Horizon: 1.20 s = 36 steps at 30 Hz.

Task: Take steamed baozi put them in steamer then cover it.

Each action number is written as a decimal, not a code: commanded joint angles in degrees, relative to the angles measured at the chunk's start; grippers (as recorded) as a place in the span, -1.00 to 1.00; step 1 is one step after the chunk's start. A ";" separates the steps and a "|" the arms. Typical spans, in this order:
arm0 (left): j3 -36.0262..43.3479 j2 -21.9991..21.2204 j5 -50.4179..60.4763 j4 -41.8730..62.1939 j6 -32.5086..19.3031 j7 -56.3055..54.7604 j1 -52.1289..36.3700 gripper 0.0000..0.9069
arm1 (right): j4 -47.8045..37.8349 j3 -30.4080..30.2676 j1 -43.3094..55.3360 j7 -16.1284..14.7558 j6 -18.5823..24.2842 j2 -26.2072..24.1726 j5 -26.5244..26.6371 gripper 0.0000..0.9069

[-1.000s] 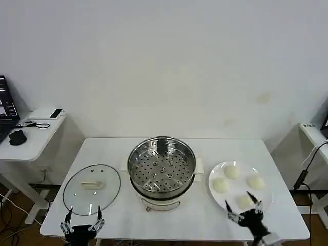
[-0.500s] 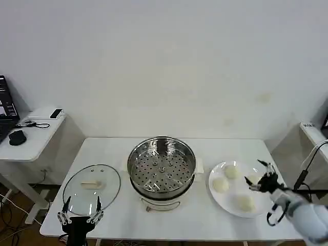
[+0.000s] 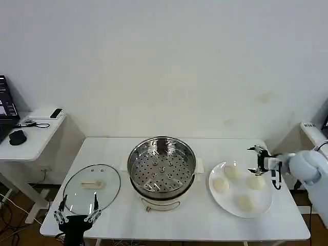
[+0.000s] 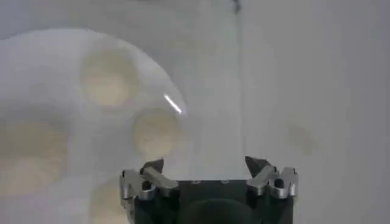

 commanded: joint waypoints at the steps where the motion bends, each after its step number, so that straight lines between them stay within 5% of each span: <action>1: -0.30 -0.11 0.42 -0.13 0.09 0.19 -0.06 1.00 | -9.21 -19.73 16.45 -7.50 0.38 1.39 -0.15 1.00; 18: -1.58 -0.08 1.05 1.12 -0.35 1.25 -0.41 1.00 | -17.48 -22.11 17.49 -3.52 -0.80 11.61 0.69 1.00; 32: -1.88 -0.42 1.67 1.41 -0.69 1.49 0.30 1.00 | -20.16 -23.08 16.49 -2.90 -1.04 13.41 -1.21 1.00; 36: -1.88 -0.48 1.79 1.30 -0.76 1.43 0.29 1.00 | -21.08 -22.95 16.69 -2.33 -1.05 13.89 -1.49 0.62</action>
